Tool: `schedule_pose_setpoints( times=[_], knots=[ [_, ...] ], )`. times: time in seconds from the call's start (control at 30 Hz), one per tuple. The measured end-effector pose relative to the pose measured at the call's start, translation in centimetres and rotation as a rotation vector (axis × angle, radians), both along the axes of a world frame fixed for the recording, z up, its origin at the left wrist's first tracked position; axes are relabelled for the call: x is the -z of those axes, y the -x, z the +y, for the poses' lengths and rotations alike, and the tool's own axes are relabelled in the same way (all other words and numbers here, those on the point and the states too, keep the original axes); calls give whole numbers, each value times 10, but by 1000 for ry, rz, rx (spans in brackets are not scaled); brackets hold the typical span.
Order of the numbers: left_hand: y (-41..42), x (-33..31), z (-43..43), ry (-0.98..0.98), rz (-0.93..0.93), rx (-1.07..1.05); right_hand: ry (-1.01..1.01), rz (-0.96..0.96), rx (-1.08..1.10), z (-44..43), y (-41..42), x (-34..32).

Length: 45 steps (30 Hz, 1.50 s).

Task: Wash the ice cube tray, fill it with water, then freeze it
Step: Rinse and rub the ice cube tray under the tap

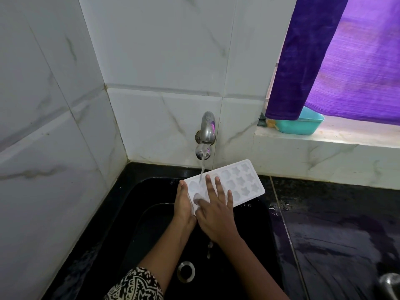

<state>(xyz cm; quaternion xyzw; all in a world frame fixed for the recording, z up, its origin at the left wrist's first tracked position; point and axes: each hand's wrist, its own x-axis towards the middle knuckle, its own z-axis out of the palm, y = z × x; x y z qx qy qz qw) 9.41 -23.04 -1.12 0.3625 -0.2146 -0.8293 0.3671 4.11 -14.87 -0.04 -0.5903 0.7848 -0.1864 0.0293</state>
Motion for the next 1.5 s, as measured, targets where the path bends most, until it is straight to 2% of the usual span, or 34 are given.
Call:
schedule_pose_setpoints(
  times=[0.17,0.33,0.47,0.67,0.9,1.23,1.4,1.5],
  knots=[
    [1,6,4,12,-34,-10,12,141,32,0,-1,-1],
    [1,8,-3,-21,-11,-7,-42,60,-67,2,9,2],
    [3,10,4,-13,-3,-6,43,144,36,-1,3,-9],
    [3,12,-3,-24,-1,-21,-46,82,-75,-1,6,-2],
    [5,17,2,-41,48,16,-58,139,-21,-3,12,-1],
    [-2,23,-3,-35,43,15,-87,119,-115,-8,16,-14],
    [-6,22,-9,-40,87,48,-99,250,-133,-8,13,-15],
    [-6,22,-9,-37,92,59,-76,242,-95,-8,10,-14]
  ],
)
